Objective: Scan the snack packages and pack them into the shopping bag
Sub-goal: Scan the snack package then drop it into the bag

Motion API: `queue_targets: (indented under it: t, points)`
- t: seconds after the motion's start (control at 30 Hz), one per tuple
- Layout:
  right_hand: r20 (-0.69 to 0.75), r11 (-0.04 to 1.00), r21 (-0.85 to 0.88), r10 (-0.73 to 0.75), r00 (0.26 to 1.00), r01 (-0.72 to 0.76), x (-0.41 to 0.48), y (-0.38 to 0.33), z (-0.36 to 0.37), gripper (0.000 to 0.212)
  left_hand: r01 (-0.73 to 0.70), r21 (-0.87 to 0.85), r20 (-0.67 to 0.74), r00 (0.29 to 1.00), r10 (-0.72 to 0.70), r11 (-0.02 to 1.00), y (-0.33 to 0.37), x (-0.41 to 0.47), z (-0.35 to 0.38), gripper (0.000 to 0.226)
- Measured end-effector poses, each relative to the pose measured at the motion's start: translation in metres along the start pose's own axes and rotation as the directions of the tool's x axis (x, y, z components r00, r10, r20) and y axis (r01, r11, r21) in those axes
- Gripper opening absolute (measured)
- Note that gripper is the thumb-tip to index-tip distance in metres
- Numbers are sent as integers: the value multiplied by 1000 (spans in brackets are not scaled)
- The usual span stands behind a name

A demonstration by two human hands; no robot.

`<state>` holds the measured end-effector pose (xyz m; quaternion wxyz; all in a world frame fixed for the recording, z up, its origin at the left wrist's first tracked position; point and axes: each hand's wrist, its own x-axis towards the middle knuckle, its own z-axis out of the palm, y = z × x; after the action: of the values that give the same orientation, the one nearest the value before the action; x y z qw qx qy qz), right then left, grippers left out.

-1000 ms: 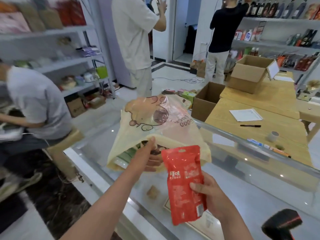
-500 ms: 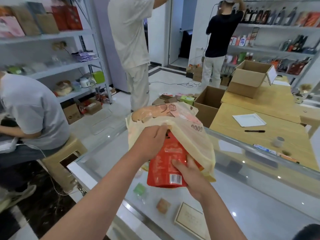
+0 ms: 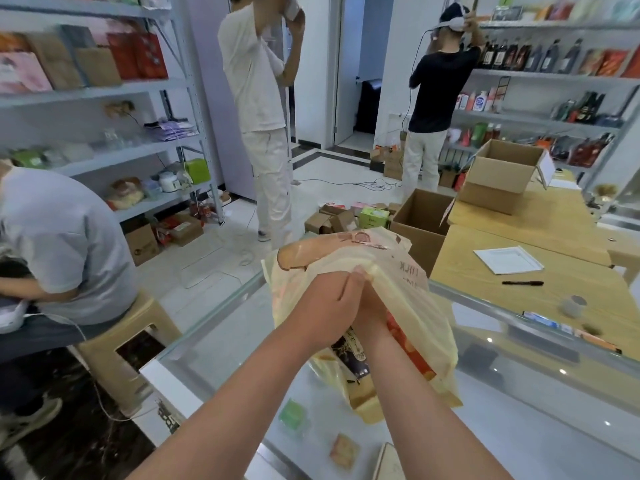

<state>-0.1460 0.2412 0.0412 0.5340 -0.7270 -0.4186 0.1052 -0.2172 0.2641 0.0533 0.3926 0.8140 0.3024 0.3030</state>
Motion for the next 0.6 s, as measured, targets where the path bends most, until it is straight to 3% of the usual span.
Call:
queue_targets:
  t: [0.03,0.07,0.1,0.17,0.2,0.33,0.4,0.53,0.6]
  points:
    - [136,1000,-12,-9,991,11,-1,19,7,36,-1,6,-1,1000,1,1000,-2,2,-1,52]
    - [208,997,-4,72,975,-73,-1,32,-2,32,-2,8,0,1000,2,1000,-4,3,-2,52]
    - [235,995,-66,86,968,-72,-2,41,-7,32,0,9,2,1000,0,1000,-7,5,-3,52]
    - [135,998,57,-41,990,34,-12,48,-11,27,-5,1,-4,1000,5,1000,-10,8,-3,52]
    - [191,991,72,-123,974,111,-20,53,-15,20,-10,4,-13,1000,10,1000,-11,10,-3,52]
    - [541,964,-151,-105,834,219,-42,82,-30,23,-26,14,-24,999,27,1000,-10,10,-1,52]
    - [526,948,-195,-114,843,250,-40,90,-31,21,-27,27,-26,999,28,999,-8,8,0,52]
    - [268,869,-435,-124,955,235,-14,93,-14,20,-30,58,-71,997,34,998,-3,1,2,52]
    - [286,868,-452,-77,955,205,-8,96,-6,25,-22,73,-106,994,29,997,-1,-2,2,52]
